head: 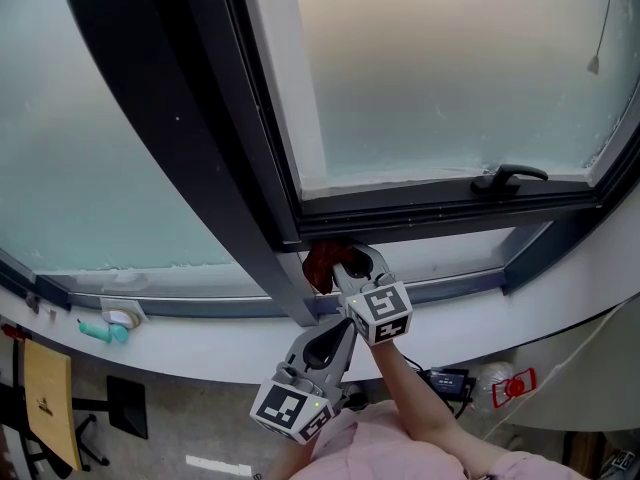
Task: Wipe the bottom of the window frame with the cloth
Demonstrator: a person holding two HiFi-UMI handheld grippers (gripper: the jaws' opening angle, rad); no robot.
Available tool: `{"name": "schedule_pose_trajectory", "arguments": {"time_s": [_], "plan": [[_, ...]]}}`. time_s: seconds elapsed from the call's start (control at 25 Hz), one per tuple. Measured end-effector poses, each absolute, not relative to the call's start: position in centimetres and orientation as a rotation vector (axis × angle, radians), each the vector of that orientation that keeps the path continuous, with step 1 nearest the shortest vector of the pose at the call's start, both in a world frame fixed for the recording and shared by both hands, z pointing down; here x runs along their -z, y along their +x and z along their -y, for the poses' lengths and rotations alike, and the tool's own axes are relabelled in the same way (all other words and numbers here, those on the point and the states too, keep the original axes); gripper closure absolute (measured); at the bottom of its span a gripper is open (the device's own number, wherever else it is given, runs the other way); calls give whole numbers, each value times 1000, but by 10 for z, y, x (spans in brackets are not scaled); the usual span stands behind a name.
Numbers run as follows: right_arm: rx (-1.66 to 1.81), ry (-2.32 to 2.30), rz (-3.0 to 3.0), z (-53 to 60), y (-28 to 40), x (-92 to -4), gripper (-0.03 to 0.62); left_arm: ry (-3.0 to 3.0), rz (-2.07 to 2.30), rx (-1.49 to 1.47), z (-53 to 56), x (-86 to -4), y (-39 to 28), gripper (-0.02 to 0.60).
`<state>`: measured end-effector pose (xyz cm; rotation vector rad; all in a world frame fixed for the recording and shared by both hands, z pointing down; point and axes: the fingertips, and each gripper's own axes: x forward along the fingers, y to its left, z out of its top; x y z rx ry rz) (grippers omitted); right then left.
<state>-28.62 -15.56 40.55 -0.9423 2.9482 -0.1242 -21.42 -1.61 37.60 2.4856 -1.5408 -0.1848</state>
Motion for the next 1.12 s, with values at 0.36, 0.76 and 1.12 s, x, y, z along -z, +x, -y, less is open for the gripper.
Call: {"name": "schedule_pose_trajectory", "arguments": {"time_s": [0.36, 0.76, 1.12], "plan": [[48, -957, -2942, 160, -274, -397, 539, 2478, 1554, 200, 15, -373, -215, 580], [-1, -1015, -2925, 167, -255, -397, 539, 2464, 1557, 213, 10, -374, -216, 578], [5, -1082, -2908, 175, -237, -399, 539, 2478, 1538, 225, 6, -372, -212, 580]]}}
